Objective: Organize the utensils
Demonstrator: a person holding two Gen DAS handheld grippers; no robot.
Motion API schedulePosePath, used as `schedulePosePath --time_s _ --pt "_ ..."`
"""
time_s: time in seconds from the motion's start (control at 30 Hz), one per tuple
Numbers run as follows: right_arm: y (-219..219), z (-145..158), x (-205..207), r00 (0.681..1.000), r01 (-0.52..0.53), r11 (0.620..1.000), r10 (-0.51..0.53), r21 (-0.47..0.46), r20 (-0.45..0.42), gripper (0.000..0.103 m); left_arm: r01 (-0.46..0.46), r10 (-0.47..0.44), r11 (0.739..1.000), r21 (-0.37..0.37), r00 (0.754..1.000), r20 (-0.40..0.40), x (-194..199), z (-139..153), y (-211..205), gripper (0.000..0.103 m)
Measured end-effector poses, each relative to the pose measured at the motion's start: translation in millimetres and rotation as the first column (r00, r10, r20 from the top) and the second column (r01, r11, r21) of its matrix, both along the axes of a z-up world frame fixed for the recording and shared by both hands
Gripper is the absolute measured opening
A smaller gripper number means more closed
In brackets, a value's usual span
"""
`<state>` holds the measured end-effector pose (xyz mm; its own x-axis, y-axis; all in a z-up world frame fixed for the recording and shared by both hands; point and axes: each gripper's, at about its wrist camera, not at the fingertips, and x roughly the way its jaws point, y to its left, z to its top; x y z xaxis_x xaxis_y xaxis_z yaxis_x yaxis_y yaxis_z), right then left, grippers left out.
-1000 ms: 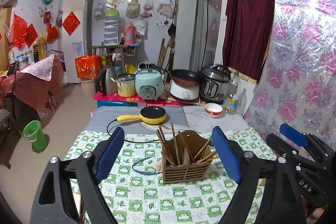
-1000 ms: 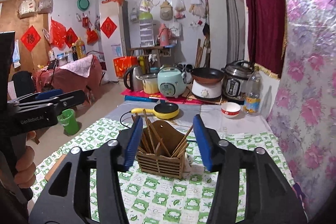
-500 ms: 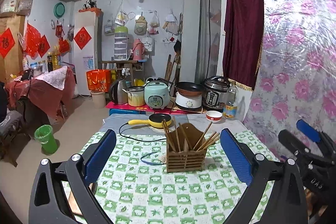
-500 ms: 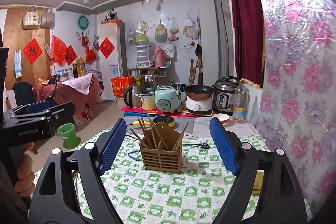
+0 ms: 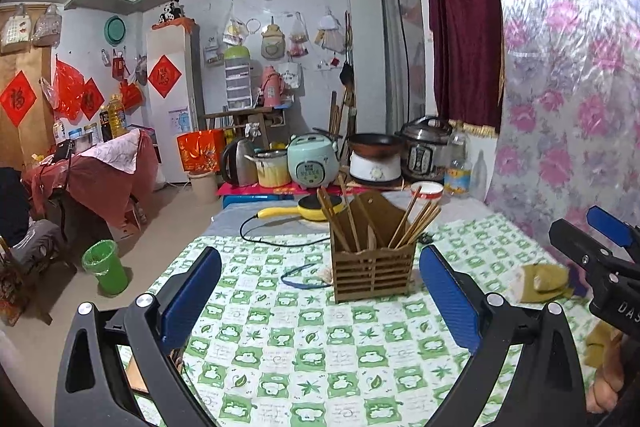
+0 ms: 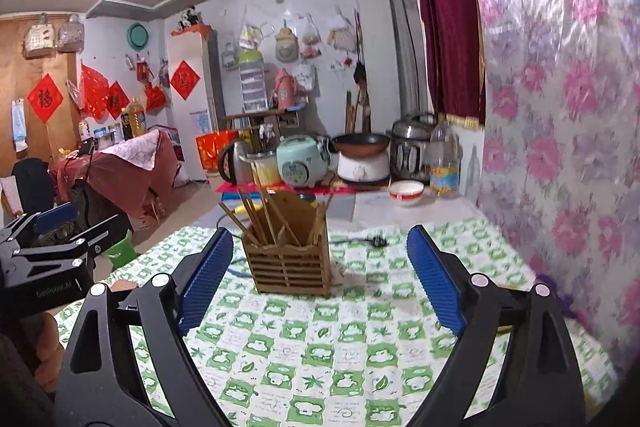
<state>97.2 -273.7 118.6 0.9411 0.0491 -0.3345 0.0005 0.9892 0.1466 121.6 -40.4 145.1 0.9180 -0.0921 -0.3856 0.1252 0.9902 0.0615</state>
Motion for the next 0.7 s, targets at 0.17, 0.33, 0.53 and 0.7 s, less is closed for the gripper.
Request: schedulePosePath --time_s 0.17,0.33,0.53,0.7 --pt "5 -28 34 0.998 0.014 1.000 -0.015 -0.017 -0.064 0.086 -0.012 0.012 1.000 0.002 0.998 -0.061 35 -27 -2 0.097" --pt "9 -45 69 0.993 0.026 0.999 -0.028 -0.020 -0.115 0.086 -0.029 0.028 0.999 -0.013 0.993 -0.118 74 -51 0 0.097" --pt "14 -52 102 0.991 0.040 0.999 -0.041 -0.011 -0.124 0.086 -0.056 0.054 0.998 -0.011 0.991 -0.123 103 -69 2 0.097" --pt "18 -73 119 0.989 0.044 0.999 -0.048 -0.026 -0.138 0.086 -0.067 0.062 0.997 -0.028 0.987 -0.150 122 -91 4 0.097"
